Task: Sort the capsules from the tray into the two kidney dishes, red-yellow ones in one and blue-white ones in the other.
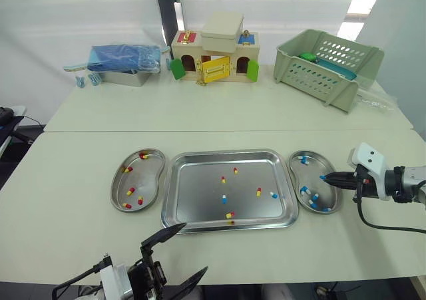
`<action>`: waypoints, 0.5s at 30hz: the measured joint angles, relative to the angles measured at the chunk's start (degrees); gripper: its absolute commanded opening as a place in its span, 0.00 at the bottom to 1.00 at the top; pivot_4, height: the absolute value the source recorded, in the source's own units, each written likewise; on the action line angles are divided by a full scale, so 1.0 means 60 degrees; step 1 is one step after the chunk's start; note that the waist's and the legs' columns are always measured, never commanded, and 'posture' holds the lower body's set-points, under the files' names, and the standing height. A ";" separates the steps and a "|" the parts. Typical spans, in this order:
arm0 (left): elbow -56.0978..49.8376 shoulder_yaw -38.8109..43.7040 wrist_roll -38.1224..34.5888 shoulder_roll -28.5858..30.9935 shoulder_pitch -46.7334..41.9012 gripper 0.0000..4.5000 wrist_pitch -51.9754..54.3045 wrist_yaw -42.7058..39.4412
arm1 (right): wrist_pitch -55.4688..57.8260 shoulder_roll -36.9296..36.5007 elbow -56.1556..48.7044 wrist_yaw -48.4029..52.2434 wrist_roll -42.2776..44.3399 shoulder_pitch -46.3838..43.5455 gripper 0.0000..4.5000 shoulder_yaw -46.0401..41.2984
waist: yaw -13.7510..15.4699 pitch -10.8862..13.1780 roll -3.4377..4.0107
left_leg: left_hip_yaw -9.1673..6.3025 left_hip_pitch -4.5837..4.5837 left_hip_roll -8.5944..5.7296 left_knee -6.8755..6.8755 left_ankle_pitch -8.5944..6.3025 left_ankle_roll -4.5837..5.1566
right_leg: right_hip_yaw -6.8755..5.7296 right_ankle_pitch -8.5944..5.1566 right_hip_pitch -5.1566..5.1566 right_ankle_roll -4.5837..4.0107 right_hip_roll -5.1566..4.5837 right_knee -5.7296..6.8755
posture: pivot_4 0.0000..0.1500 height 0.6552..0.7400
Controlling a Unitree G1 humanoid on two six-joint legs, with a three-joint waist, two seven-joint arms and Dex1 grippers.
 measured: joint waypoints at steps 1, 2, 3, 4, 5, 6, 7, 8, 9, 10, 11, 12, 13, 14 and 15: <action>0.0003 0.0000 0.0005 -0.0014 0.0000 1.00 0.0000 0.0019 | 0.0000 0.0000 0.0003 0.0000 0.0000 0.0000 0.00 0.0000 | 0.0000 0.0000 0.0000 | 0.0000 -0.0001 0.0000 0.0002 0.0000 0.0000 | 0.0000 0.0000 0.0000 0.0000 0.0000 0.0000 | 1.00 1.00; 0.0004 0.0000 0.0012 -0.0020 0.0000 1.00 -0.0002 0.0042 | 0.0000 0.0000 0.0004 0.0000 0.0000 0.0000 0.07 0.0000 | 0.0000 0.0000 0.0000 | -0.0001 -0.0002 0.0000 0.0004 0.0000 0.0000 | -0.0001 0.0000 0.0001 0.0000 0.0000 0.0000 | 1.00 1.00; 0.0004 0.0000 0.0016 -0.0020 0.0001 1.00 -0.0005 0.0047 | -0.0001 -0.0001 0.0004 0.0002 0.0000 0.0000 0.15 0.0000 | 0.0000 0.0000 0.0000 | -0.0001 -0.0002 0.0000 0.0006 0.0000 0.0000 | -0.0001 0.0000 0.0001 0.0000 0.0000 0.0000 | 1.00 1.00; 0.0004 0.0000 0.0019 -0.0020 0.0002 1.00 -0.0009 0.0049 | -0.0001 -0.0002 0.0004 0.0004 0.0000 0.0000 0.19 0.0000 | 0.0001 0.0000 0.0000 | -0.0001 -0.0002 0.0000 0.0008 0.0000 0.0000 | 0.0000 0.0000 0.0001 0.0000 0.0000 0.0001 | 1.00 1.00; 0.0004 0.0000 0.0020 -0.0020 0.0002 1.00 -0.0011 0.0050 | -0.0002 -0.0003 0.0004 0.0007 0.0001 0.0001 0.24 0.0000 | 0.0001 0.0000 0.0000 | -0.0001 -0.0002 0.0000 0.0009 0.0000 0.0000 | 0.0000 0.0000 0.0001 0.0000 0.0000 0.0002 | 1.00 1.00; 0.0004 0.0000 0.0020 -0.0020 0.0002 1.00 -0.0012 0.0051 | -0.0002 -0.0004 0.0004 0.0009 0.0003 0.0001 0.30 0.0000 | 0.0001 0.0000 0.0000 | -0.0001 -0.0002 0.0000 0.0010 0.0000 0.0000 | 0.0000 0.0000 0.0002 0.0000 0.0000 0.0002 | 1.00 1.00; 0.0005 0.0000 0.0022 -0.0020 0.0003 1.00 -0.0012 0.0051 | -0.0004 -0.0004 0.0005 0.0010 0.0004 0.0001 0.36 0.0000 | 0.0001 0.0000 0.0000 | -0.0001 -0.0002 0.0000 0.0010 0.0000 0.0000 | 0.0000 0.0000 0.0002 0.0000 0.0000 0.0003 | 1.00 1.00; 0.0005 0.0003 0.0021 -0.0020 0.0003 1.00 -0.0012 0.0051 | -0.0006 -0.0004 0.0004 0.0011 0.0007 0.0001 0.41 0.0000 | 0.0001 0.0000 0.0000 | -0.0001 -0.0002 0.0000 0.0010 0.0000 0.0000 | -0.0001 0.0000 0.0003 0.0001 0.0000 0.0003 | 1.00 1.00; 0.0005 0.0009 0.0021 -0.0019 0.0003 1.00 -0.0012 0.0051 | -0.0007 -0.0005 0.0004 0.0012 0.0008 0.0001 0.46 0.0000 | 0.0001 0.0000 0.0000 | -0.0001 -0.0002 0.0000 0.0011 0.0000 0.0000 | -0.0001 0.0000 0.0003 0.0000 0.0000 0.0003 | 1.00 1.00; 0.0006 0.0018 0.0020 -0.0019 0.0003 1.00 -0.0012 0.0051 | -0.0008 -0.0004 0.0004 0.0010 0.0014 0.0001 0.53 -0.0001 | 0.0001 0.0000 0.0000 | -0.0001 -0.0002 0.0000 0.0011 0.0000 0.0000 | -0.0001 0.0000 0.0004 0.0001 0.0000 0.0003 | 1.00 1.00; 0.0008 0.0020 0.0018 -0.0018 0.0002 1.00 -0.0012 0.0052 | -0.0009 -0.0004 0.0005 0.0007 0.0020 0.0001 0.58 -0.0003 | 0.0001 0.0000 0.0000 | -0.0001 -0.0002 0.0000 0.0011 0.0000 0.0000 | -0.0001 0.0000 0.0004 0.0001 0.0000 0.0003 | 1.00 1.00; 0.0009 0.0021 0.0016 -0.0016 0.0002 1.00 -0.0010 0.0059 | -0.0009 -0.0004 0.0004 0.0005 0.0031 0.0002 0.65 -0.0011 | 0.0001 0.0000 0.0000 | -0.0001 -0.0002 0.0000 0.0011 -0.0001 0.0000 | -0.0001 0.0000 0.0004 0.0001 0.0000 0.0003 | 1.00 1.00; 0.0009 0.0023 0.0015 -0.0013 0.0002 1.00 -0.0004 0.0070 | -0.0009 -0.0004 0.0004 0.0003 0.0039 0.0004 0.71 -0.0030 | 0.0001 0.0000 0.0000 | -0.0001 -0.0002 0.0000 0.0012 0.0000 0.0001 | -0.0001 0.0000 0.0004 0.0001 0.0000 0.0003 | 1.00 1.00; 0.0007 0.0028 0.0015 0.0006 0.0002 1.00 0.0033 0.0090 | -0.0009 -0.0004 0.0004 0.0006 0.0075 0.0015 0.78 -0.0072 | 0.0003 0.0000 0.0000 | -0.0002 -0.0002 0.0000 0.0012 -0.0001 0.0000 | -0.0001 0.0000 0.0004 0.0001 0.0000 0.0003 | 1.00 1.00; 0.0005 0.0048 0.0016 0.0057 0.0004 1.00 0.0126 0.0139 | -0.0009 -0.0004 0.0004 0.0019 0.0160 0.0049 0.86 -0.0161 | 0.0007 0.0000 0.0000 | -0.0003 -0.0002 0.0000 0.0013 -0.0001 0.0001 | -0.0002 0.0000 0.0005 0.0001 0.0000 0.0003 | 1.00 1.00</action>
